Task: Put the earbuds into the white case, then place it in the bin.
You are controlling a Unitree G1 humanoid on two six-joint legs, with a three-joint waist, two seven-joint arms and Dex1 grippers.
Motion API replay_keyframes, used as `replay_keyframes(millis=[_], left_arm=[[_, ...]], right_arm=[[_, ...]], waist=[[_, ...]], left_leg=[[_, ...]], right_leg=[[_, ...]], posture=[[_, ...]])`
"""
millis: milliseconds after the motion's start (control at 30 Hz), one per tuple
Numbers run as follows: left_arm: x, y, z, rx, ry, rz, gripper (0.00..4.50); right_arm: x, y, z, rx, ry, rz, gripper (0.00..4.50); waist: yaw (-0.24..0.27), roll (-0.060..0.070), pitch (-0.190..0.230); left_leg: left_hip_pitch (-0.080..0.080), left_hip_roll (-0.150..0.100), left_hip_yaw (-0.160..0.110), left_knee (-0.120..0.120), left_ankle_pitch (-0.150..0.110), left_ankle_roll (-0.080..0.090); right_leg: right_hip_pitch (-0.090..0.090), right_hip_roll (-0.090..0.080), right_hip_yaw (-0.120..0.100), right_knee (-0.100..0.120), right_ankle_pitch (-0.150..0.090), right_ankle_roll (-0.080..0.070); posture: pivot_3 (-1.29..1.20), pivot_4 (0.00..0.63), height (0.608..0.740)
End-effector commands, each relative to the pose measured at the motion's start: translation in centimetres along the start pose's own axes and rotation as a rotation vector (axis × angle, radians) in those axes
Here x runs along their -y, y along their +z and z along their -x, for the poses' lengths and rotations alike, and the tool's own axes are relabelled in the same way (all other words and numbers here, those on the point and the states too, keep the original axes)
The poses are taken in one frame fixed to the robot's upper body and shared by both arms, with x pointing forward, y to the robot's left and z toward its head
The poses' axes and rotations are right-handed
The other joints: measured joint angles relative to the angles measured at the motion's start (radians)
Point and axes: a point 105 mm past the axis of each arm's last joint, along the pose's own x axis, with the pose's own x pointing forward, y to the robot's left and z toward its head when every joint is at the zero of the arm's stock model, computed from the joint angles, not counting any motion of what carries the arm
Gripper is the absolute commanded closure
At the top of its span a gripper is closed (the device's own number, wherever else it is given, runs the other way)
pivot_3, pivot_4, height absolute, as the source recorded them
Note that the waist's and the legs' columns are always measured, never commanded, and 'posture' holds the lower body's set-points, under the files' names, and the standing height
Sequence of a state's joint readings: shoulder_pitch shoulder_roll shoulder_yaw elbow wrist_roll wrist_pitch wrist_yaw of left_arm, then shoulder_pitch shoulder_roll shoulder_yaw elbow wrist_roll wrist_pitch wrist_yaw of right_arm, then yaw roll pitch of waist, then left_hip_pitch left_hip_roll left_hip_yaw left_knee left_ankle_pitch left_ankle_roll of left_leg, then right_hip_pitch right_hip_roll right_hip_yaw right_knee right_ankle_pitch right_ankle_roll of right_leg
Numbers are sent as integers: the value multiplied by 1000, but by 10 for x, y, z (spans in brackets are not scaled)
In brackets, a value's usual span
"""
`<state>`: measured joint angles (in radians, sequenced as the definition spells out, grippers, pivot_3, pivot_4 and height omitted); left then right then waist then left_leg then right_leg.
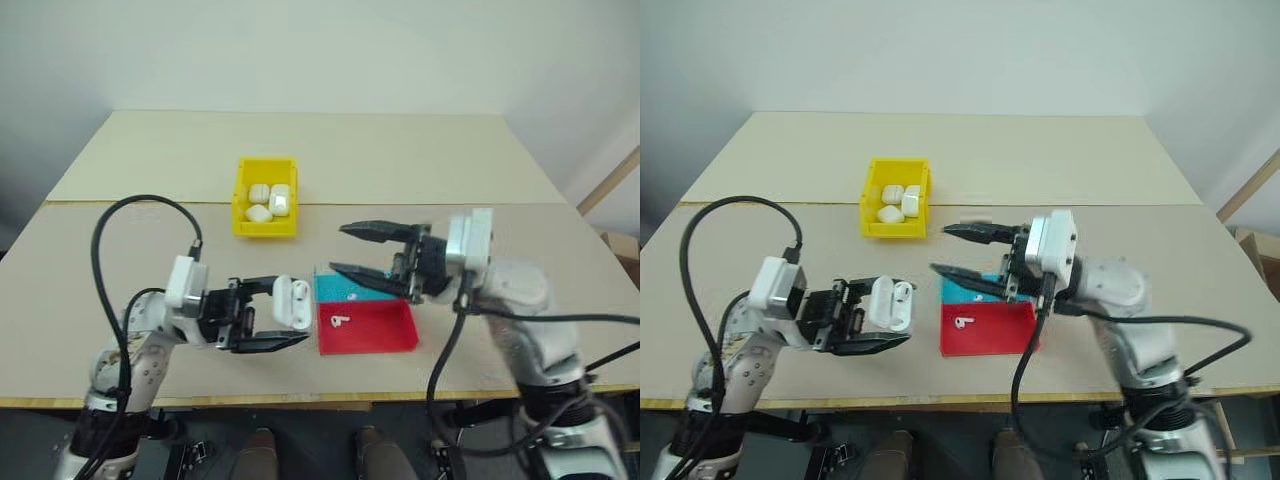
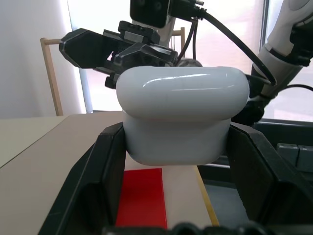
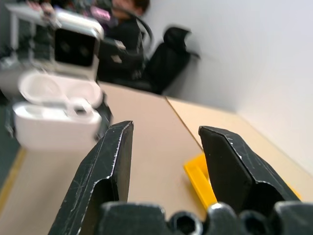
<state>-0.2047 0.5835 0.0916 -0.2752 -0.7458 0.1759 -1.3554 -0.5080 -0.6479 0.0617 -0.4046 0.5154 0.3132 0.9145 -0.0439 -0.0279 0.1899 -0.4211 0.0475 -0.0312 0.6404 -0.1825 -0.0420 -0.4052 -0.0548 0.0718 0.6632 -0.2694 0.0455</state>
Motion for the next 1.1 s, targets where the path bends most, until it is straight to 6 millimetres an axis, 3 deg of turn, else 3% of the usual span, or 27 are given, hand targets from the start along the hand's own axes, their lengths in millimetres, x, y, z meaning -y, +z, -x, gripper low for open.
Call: replay_keyframes(millis=[33,367,433,600,1100], left_arm=[[2,2,14,-48,16,-49,1687],[23,-6,41,-156,48,-39,1687],[25,-7,41,-162,53,-46,1687],[24,-6,34,-137,74,-61,1687],[24,-7,27,-125,87,-76,1687]], right_arm=[[11,-6,4,-202,22,54,1863],[40,-39,1,-728,285,249,1863],[42,-43,-3,-759,333,305,1863],[40,-67,-4,-814,545,636,1863],[49,-91,-14,-933,794,670,1863]], waist=[[0,0,0],[-2,1,1],[2,1,1],[6,1,1],[-1,2,1]], left_leg=[[0,0,0,0,0,0],[-1,1,2,-1,0,0],[-1,1,2,-1,0,0],[-2,0,2,-1,0,1],[-1,0,2,-1,-1,1]], right_leg=[[0,0,0,0,0,0],[-2,0,1,-1,-1,1],[-3,0,1,-1,-1,1],[-2,-1,0,-3,-1,0],[-3,-1,0,0,0,-2]], posture=[[0,150,740],[0,150,740],[0,150,740],[0,150,740],[0,150,740]])
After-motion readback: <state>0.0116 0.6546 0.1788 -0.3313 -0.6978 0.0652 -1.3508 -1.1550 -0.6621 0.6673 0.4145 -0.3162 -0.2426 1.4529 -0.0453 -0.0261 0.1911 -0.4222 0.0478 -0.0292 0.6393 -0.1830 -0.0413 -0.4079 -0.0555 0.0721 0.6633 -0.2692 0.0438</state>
